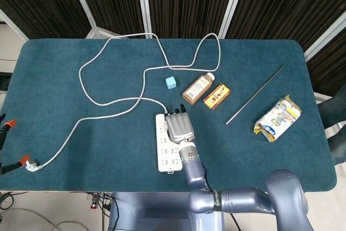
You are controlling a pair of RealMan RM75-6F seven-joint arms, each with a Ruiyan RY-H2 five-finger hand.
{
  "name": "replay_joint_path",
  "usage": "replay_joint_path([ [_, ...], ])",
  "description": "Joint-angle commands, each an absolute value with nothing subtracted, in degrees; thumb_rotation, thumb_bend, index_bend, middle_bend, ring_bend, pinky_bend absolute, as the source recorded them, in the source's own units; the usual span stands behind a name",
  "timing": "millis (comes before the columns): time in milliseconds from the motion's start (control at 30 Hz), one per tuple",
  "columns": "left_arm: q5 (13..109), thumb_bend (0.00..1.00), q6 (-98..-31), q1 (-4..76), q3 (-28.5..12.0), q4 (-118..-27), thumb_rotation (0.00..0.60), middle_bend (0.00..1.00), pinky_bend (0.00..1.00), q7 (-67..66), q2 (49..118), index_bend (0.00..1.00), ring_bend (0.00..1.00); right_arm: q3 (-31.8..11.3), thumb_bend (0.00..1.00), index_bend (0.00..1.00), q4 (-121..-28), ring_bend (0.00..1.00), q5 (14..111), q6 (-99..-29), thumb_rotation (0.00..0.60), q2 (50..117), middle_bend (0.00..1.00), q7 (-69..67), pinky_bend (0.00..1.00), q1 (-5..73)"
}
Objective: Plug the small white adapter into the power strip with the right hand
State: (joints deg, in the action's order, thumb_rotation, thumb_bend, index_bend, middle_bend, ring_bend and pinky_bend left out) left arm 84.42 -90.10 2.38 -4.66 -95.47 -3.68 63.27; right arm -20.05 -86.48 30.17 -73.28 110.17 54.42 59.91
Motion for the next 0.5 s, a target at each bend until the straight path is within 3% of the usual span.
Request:
replay_joint_path([
  [33,84.4,0.09,-90.1,2.4,-4.7,-95.5,0.600,0.00,0.00,-3.7,63.3,0.18,0.00,-20.1,0.55,0.59,-86.5,0.26,30.2,-73.2,0.600,110.1,0.48,54.5,0.10,59.9],
  [500,84.5,0.09,-90.1,2.4,-4.6,-95.5,0.600,0.00,0.00,-4.0,63.4,0.18,0.00,-20.0,0.55,0.59,-87.1,0.26,30.4,-72.7,0.600,109.9,0.48,55.0,0.10,59.5],
])
